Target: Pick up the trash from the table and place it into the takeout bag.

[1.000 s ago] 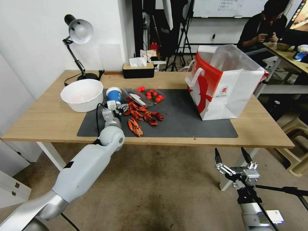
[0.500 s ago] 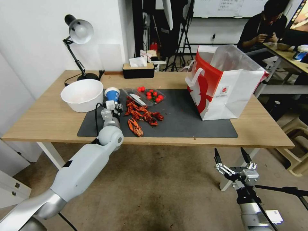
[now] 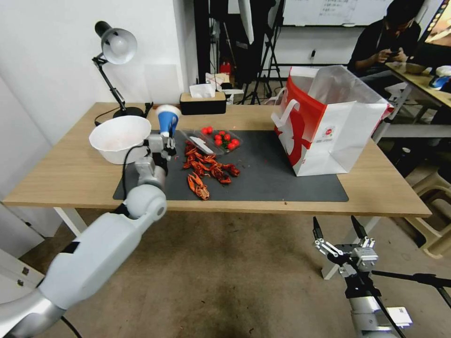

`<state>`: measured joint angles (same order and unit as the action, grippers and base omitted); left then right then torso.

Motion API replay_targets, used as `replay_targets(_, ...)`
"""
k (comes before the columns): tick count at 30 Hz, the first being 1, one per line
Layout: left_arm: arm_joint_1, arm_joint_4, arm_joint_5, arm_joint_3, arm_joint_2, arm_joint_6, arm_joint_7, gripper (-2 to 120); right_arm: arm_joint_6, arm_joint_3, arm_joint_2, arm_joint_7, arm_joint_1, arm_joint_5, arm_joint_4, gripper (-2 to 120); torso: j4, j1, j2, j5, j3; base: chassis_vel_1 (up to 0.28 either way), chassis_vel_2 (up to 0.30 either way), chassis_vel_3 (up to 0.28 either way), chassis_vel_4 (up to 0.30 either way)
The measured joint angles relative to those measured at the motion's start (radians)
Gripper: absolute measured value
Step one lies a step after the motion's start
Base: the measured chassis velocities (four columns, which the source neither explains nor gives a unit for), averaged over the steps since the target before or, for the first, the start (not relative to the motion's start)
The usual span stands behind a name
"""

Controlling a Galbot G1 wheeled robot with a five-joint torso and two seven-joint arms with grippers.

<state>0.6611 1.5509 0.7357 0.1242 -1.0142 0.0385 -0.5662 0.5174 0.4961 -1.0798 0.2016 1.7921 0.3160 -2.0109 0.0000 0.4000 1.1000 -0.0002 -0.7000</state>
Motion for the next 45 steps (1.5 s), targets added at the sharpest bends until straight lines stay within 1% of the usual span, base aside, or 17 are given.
replay_targets(9,0.001,0.135,-0.026,-0.024,0.099,0.037,0.05,18,-0.002,-0.011,-0.004,0.0,-0.009,-0.007,0.001,100,0.0002,0.0,0.0,-0.0001,0.0,0.0,0.0,0.0,0.0)
replay_targets(11,-0.033,0.154,-0.012,-0.022,0.12,0.045,0.072,18,-0.006,-0.017,-0.006,0.0,-0.011,-0.013,0.0,100,0.0001,0.0,0.0,0.0001,0.0,0.0,0.0,0.0,0.0)
replay_targets(13,-0.122,0.162,0.053,0.004,0.131,0.065,0.125,18,-0.014,-0.023,-0.006,0.003,-0.012,-0.02,-0.007,100,-0.0001,0.0,0.0,0.0004,0.0,0.0,0.0,0.0,0.0)
replay_targets(15,-0.269,0.136,0.123,0.073,0.121,0.081,0.186,18,-0.024,-0.024,-0.006,0.007,-0.012,-0.027,-0.014,100,0.0002,0.0,0.0,0.0001,0.0,0.0,0.0,0.0,0.0)
replay_targets(16,-0.269,0.136,0.123,0.073,0.121,0.081,0.186,18,-0.024,-0.024,-0.006,0.007,-0.012,-0.027,-0.014,100,0.0002,0.0,0.0,0.0001,0.0,0.0,0.0,0.0,0.0)
replay_targets(19,-0.512,0.062,0.203,0.241,0.043,0.09,0.242,18,-0.035,-0.024,-0.008,0.014,-0.01,-0.038,-0.026,100,-0.0002,0.0,0.0,0.0006,0.0,0.0,0.0,0.0,0.0)
replay_targets(20,-0.512,0.062,0.203,0.241,0.043,0.09,0.242,18,-0.035,-0.024,-0.008,0.014,-0.01,-0.038,-0.026,100,-0.0002,0.0,0.0,0.0006,0.0,0.0,0.0,0.0,0.0)
replay_targets(23,-0.719,-0.045,0.246,0.431,-0.116,0.105,0.302,18,-0.038,-0.016,-0.016,0.017,-0.001,-0.042,-0.032,100,-0.0002,0.0,0.0,0.0005,0.0,0.0,0.0,0.0,0.0)
replay_targets(24,-0.719,-0.045,0.246,0.431,-0.116,0.105,0.302,18,-0.038,-0.016,-0.016,0.017,-0.001,-0.042,-0.032,100,-0.0002,0.0,0.0,0.0005,0.0,0.0,0.0,0.0,0.0)
replay_targets(25,-0.767,-0.08,0.246,0.492,-0.158,0.113,0.327,18,-0.036,-0.009,-0.019,0.016,0.005,-0.042,-0.032,100,-0.0001,0.0,0.0,0.0006,0.0,0.0,0.0,0.0,0.0)
replay_targets(27,-0.787,-0.098,0.246,0.519,-0.181,0.116,0.338,18,-0.033,-0.005,-0.02,0.015,0.007,-0.042,-0.03,100,0.0,0.0,0.0,0.0003,0.0,0.0,0.0,0.0,0.0)
replay_targets(30,-0.884,-0.223,0.244,0.631,-0.287,0.133,0.394,18,-0.018,0.004,-0.025,0.009,0.012,-0.036,-0.017,100,-0.0002,0.0,0.0,0.0005,0.0,0.0,0.0,0.0,0.0)
replay_targets(32,-0.903,-0.249,0.243,0.657,-0.307,0.134,0.408,18,-0.016,0.005,-0.026,0.008,0.012,-0.035,-0.015,100,0.0001,0.0,0.0,0.0005,0.0,0.0,0.0,0.0,0.0)
replay_targets(35,-0.964,-0.371,0.207,0.741,-0.391,0.149,0.475,18,-0.008,0.008,-0.027,0.004,0.012,-0.029,-0.007,100,-0.0001,0.0,0.0,0.0005,0.0,0.0,0.0,0.0,0.0)
replay_targets(36,-0.964,-0.371,0.207,0.741,-0.391,0.149,0.475,18,-0.008,0.008,-0.027,0.004,0.012,-0.029,-0.007,100,-0.0001,0.0,0.0,0.0005,0.0,0.0,0.0,0.0,0.0)
replay_targets(39,-0.995,-0.467,0.141,0.798,-0.442,0.174,0.517,18,0.0,0.013,-0.027,0.001,0.013,-0.021,-0.003,100,-0.0001,0.0,0.0,0.0004,0.0,0.0,0.0,0.0,0.0)
replay_targets(45,-1.017,-0.558,0.061,0.831,-0.488,0.184,0.526,19,0.014,0.024,-0.026,-0.005,0.017,-0.007,0.009,100,0.0,0.0,0.0,0.0003,0.0,0.0,0.0,0.0,0.0)
